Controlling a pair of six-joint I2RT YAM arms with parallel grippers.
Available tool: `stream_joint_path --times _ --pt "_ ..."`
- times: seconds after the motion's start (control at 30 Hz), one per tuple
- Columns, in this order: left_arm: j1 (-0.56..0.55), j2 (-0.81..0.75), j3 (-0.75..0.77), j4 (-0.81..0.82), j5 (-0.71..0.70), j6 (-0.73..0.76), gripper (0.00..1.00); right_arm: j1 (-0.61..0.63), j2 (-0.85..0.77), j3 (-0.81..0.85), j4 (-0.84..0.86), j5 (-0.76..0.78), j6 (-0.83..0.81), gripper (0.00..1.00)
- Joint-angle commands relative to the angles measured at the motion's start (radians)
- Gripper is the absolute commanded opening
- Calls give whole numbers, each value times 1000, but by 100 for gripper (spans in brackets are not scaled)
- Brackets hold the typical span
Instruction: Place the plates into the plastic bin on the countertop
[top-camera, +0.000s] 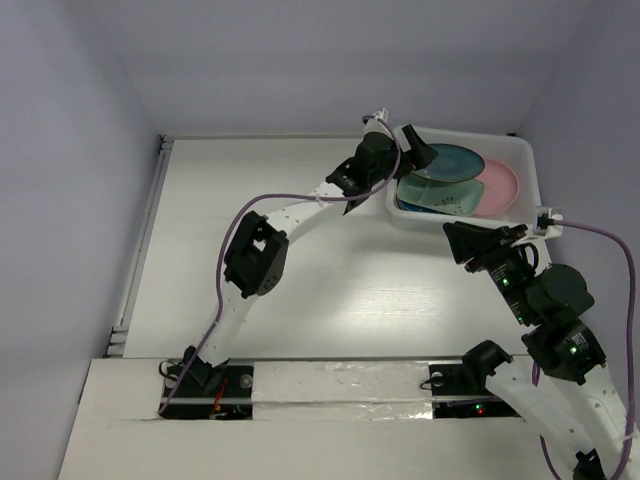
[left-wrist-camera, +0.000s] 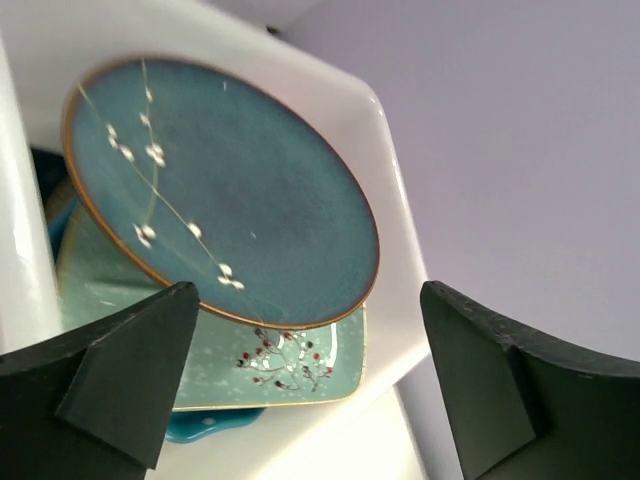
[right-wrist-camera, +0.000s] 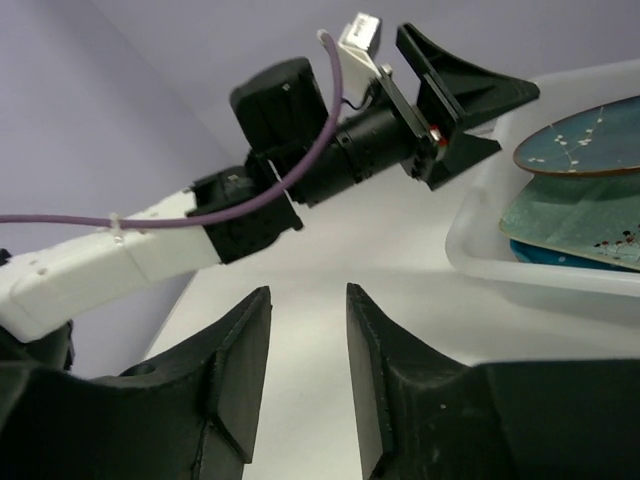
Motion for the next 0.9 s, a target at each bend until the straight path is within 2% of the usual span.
stream_joint_path --times 0.0,0.03,0.1,0.27,0.37,0.43,0.47,0.5,0.53,0.57,0.6,0.63,0.67,0.73,0.77,0.83,0.87 --pt "-9 -110 88 -107 -55 159 94 10 -4 34 32 14 -3 43" --pt "-9 -115 94 -129 -78 178 99 10 -4 31 35 17 -3 50" --pt "-9 -121 99 -181 -115 210 99 10 -1 31 42 17 1 55" --pt "-18 -171 63 -220 -155 305 99 10 3 34 42 27 8 57" --pt "-28 -281 -53 -189 -208 362 99 10 -15 34 39 60 17 56" --pt "-51 -425 -231 -94 -251 388 99 10 -30 31 41 84 20 54" --pt "-51 -478 -293 -62 -265 400 99 10 -47 26 42 107 25 47" --pt "-65 -536 -428 -1 -279 414 99 10 -56 22 45 116 28 43" --pt "-76 -646 -491 18 -294 417 99 10 -65 16 55 129 27 39" --pt "-76 -698 -550 42 -300 419 99 10 -85 2 58 147 28 28" --pt "-88 -754 -613 49 -314 419 99 10 -95 -7 62 155 30 21" --pt "-88 -864 -732 52 -333 413 99 10 -107 -18 71 167 30 15" --pt "-99 -916 -786 50 -336 404 99 10 -119 -29 78 185 34 12" --pt "-99 -1088 -951 31 -365 379 99 10 -159 -66 93 207 39 12" --pt "-110 -1143 -998 21 -376 365 99 10 -170 -75 97 222 48 15" --pt "-110 -1312 -1127 -9 -400 324 99 10 -204 -101 111 232 56 25" --pt "-110 -1360 -1153 -26 -405 315 99 10 -211 -110 122 229 56 38"
